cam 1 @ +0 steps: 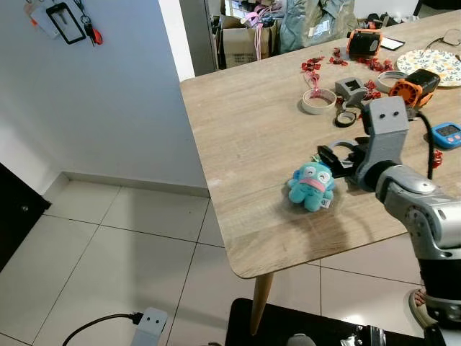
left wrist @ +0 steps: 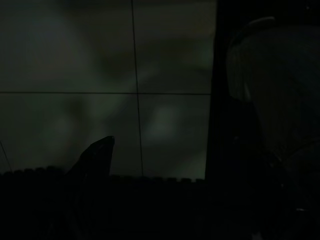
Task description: Hang keys on a hook
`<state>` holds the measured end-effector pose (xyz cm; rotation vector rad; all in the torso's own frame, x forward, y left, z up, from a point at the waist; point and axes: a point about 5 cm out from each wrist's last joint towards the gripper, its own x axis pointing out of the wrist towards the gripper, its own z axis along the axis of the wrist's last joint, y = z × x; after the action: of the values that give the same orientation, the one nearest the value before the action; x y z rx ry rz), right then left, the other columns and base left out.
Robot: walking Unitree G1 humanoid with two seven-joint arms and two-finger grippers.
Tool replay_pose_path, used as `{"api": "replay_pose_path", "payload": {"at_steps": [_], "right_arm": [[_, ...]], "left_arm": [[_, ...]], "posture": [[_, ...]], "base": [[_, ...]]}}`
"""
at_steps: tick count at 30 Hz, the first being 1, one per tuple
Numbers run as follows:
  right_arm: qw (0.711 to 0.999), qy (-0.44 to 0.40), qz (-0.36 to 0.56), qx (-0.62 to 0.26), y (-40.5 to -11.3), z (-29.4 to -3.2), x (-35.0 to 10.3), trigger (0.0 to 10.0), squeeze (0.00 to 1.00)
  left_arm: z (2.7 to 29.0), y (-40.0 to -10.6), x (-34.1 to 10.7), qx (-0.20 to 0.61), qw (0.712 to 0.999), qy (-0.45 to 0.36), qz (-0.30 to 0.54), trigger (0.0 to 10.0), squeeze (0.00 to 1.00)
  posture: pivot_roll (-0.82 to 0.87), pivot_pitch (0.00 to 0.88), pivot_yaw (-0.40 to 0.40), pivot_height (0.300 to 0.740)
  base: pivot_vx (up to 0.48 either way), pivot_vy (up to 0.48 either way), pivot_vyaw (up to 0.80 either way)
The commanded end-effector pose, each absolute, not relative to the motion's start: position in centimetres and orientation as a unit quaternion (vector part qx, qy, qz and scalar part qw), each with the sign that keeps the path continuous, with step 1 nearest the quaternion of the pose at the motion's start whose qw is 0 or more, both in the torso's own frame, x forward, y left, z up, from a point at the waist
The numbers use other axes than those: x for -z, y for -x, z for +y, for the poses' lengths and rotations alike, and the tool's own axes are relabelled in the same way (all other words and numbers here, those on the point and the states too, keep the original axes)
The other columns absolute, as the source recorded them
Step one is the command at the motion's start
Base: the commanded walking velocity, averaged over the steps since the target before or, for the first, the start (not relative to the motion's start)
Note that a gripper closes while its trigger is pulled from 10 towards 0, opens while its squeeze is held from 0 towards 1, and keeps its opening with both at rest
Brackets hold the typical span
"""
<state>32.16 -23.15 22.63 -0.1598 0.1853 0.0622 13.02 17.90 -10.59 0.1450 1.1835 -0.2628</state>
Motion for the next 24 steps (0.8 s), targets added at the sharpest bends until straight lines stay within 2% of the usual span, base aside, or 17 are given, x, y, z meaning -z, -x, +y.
{"api": "replay_pose_path", "payload": {"at_steps": [1, 5, 17, 24], "right_arm": [[0.991, 0.073, 0.110, -0.025, -32.0, -23.4, -22.2, 10.0, 0.00], [0.989, 0.064, 0.125, -0.038, -32.2, -22.9, -21.6, 10.0, 0.00], [0.984, 0.060, 0.127, -0.110, -34.3, -18.4, -21.5, 10.0, 0.00], [0.982, 0.064, 0.136, -0.110, -34.7, -18.1, -21.7, 10.0, 0.00]], "left_arm": [[18.0, -11.2, 11.1, 0.135, 0.799, -0.067, 0.582, 10.0, 0.00], [18.0, -11.2, 11.1, 0.139, 0.797, -0.070, 0.583, 10.0, 0.00], [17.8, -10.9, 11.2, 0.136, 0.799, -0.062, 0.582, 10.0, 0.00], [17.8, -10.7, 11.3, 0.115, 0.803, -0.051, 0.583, 10.0, 0.00]], "posture": [[-0.20, 0.171, 0.139, 0.740], [-0.20, 0.176, 0.137, 0.740], [-0.20, 0.185, 0.116, 0.740], [-0.19, 0.189, 0.103, 0.740]], "base": [[0.000, 0.000, 0.00], [0.000, 0.000, 0.00], [0.000, 0.000, 0.00], [0.000, 0.000, 0.00]]}}
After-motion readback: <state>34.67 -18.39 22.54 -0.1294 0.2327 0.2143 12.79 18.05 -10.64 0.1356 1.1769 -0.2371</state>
